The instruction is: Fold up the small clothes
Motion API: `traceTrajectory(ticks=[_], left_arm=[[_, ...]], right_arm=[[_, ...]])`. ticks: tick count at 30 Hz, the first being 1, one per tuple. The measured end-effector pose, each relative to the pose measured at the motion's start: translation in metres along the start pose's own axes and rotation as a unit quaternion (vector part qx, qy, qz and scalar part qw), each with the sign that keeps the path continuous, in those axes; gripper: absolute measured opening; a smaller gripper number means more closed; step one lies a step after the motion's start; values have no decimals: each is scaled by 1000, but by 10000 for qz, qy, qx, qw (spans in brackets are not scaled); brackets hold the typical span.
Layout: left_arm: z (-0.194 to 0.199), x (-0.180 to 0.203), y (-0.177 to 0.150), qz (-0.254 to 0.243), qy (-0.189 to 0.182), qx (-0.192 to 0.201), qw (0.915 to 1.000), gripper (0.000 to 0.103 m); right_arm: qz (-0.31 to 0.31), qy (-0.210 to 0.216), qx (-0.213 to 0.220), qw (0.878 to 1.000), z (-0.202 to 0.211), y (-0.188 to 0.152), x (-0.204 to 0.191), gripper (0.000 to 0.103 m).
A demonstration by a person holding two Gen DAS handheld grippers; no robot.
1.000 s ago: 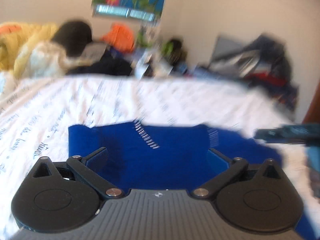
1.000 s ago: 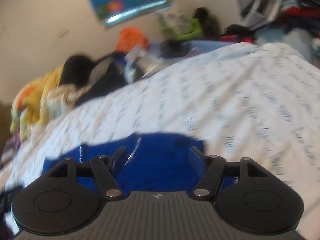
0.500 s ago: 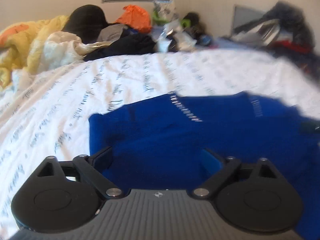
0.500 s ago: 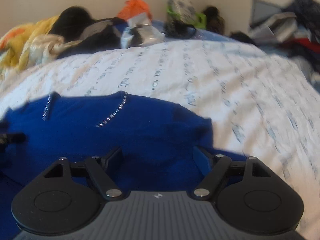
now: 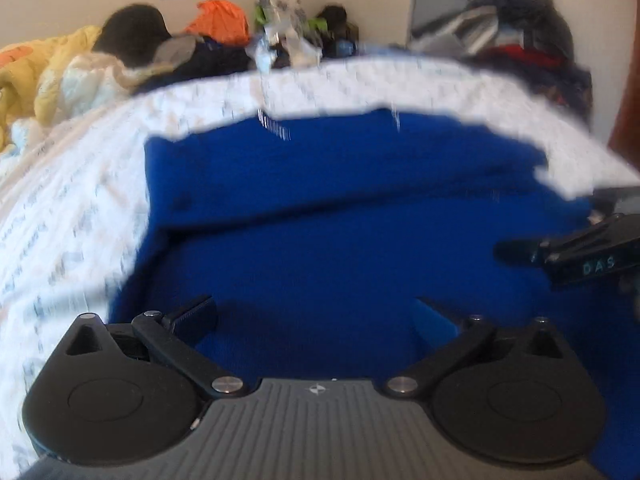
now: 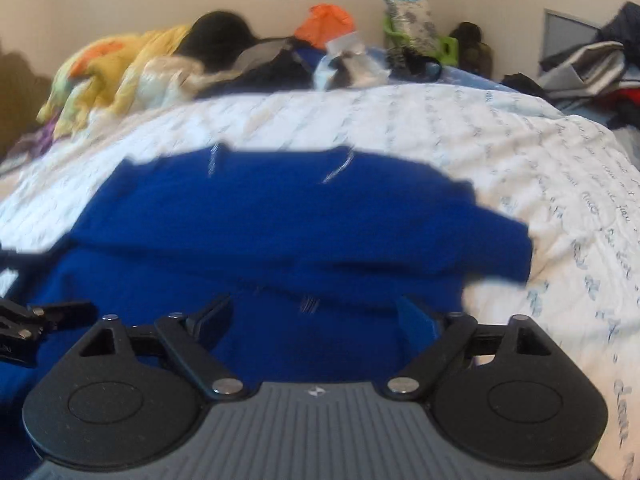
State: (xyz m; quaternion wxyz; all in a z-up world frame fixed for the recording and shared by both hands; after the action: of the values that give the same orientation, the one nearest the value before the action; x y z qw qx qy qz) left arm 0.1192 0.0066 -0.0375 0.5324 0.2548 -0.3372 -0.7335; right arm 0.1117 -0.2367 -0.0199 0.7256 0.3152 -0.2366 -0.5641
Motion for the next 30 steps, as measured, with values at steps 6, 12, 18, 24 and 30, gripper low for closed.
traceTrajectory(ticks=[6,12,18,24,30], left_arm=[[37,-21,-21,525,202,-133,9983,103],[62,-6,-47,472,451,-109,9978,103],[48,18,-31,-50,308,-4,9995,103],[60,-35,-32,489,603,-93,9969,103],[75,-86,-53,1649,673,-83,9840,95]], right_arm=[[-600,-157,-17,9981,30,-15,16,103],[-64,-221,206,9995,53,-52,-12,103],[-58,45,146,9999,52,-29,-38,103],[-327,-307,-170,9989,30,-29,10,103],[-1868,-20,-69,9824,62,-51,94,95]])
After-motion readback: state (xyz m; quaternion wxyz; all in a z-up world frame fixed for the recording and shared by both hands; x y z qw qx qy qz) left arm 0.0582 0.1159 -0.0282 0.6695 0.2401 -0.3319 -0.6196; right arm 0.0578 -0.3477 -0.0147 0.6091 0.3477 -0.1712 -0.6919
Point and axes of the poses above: each gripper's, at about its wrist camera, not at the fingertips, and z roughly against the way its jaws point, x to its right, y to its top, the point moved 9 cm from there along -z, roughly the way its jaws point, and after that the axes turned 2 degrees about x, right-handed, at the moved point
